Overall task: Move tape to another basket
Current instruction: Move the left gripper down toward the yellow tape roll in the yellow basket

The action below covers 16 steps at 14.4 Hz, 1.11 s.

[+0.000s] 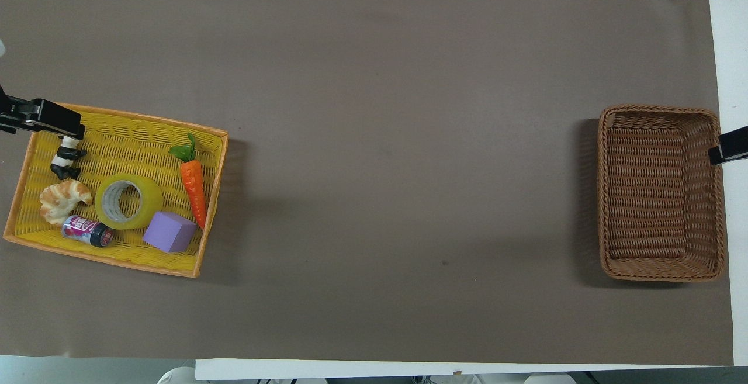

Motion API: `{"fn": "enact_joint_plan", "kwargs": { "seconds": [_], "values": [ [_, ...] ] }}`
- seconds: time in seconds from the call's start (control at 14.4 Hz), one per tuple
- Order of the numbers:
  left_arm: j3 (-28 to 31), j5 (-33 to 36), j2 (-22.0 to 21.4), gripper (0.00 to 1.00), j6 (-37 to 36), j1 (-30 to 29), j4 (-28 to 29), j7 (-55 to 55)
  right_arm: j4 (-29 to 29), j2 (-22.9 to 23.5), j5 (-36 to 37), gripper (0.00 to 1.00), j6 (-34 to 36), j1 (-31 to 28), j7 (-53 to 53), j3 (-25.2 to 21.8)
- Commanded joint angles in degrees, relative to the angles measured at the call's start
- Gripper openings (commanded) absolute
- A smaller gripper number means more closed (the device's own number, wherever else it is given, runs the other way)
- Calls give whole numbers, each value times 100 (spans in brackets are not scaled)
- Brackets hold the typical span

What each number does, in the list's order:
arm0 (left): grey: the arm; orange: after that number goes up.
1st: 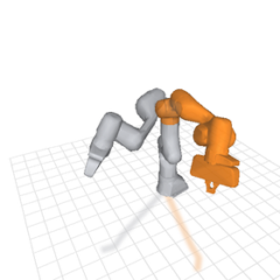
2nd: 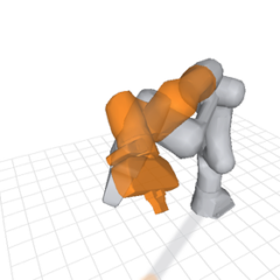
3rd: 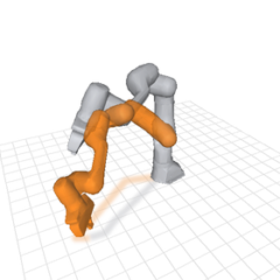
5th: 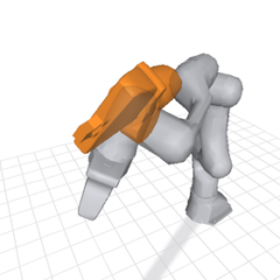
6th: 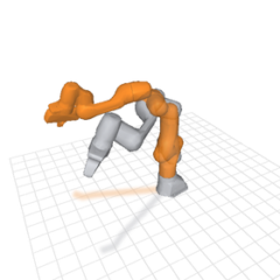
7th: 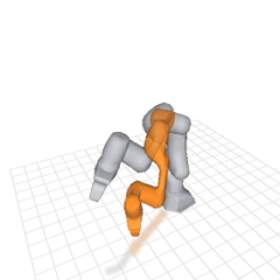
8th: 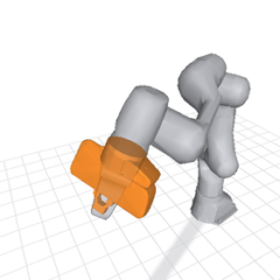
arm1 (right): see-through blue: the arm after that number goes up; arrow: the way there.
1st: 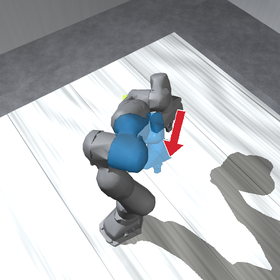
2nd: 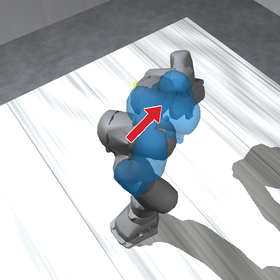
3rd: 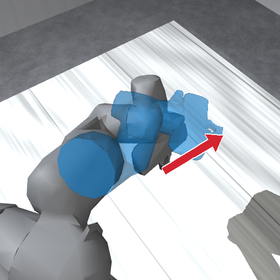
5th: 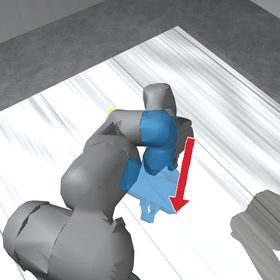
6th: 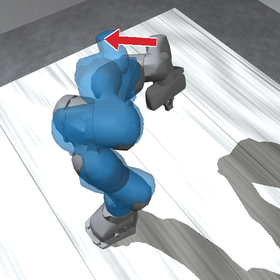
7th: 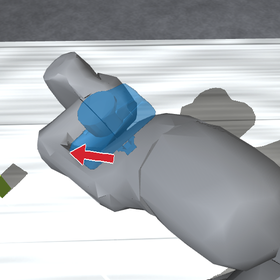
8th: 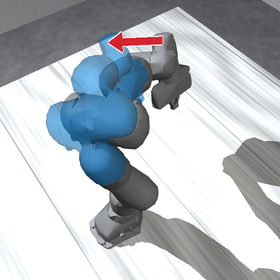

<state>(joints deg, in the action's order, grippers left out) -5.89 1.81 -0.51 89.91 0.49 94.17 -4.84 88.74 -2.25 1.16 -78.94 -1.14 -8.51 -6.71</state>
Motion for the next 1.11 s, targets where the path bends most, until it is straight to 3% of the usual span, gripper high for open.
{"fn": "enact_joint_plan", "kwargs": {
  "seconds": [0.0,0.48,0.62,0.69,0.9,1.04],
  "values": [
    [53,-40,-168,100,62,39,189,-34,161,-126,-89,99,-69,-44,-36,20],
    [53,-40,-212,100,17,39,242,-8,161,-126,-89,99,-69,-44,-36,20],
    [62,-40,-326,100,105,-101,504,-16,169,-126,-89,99,-69,-44,-36,20],
    [53,-40,-440,100,245,-346,775,-26,161,-126,-89,99,-78,-44,-36,20],
    [53,-58,-1055,100,1666,-612,2408,-35,161,-126,-89,99,-69,-44,-36,20],
    [53,-49,-960,100,2221,-786,2790,-43,161,-126,-89,99,-69,-44,-36,20]
  ]
}}
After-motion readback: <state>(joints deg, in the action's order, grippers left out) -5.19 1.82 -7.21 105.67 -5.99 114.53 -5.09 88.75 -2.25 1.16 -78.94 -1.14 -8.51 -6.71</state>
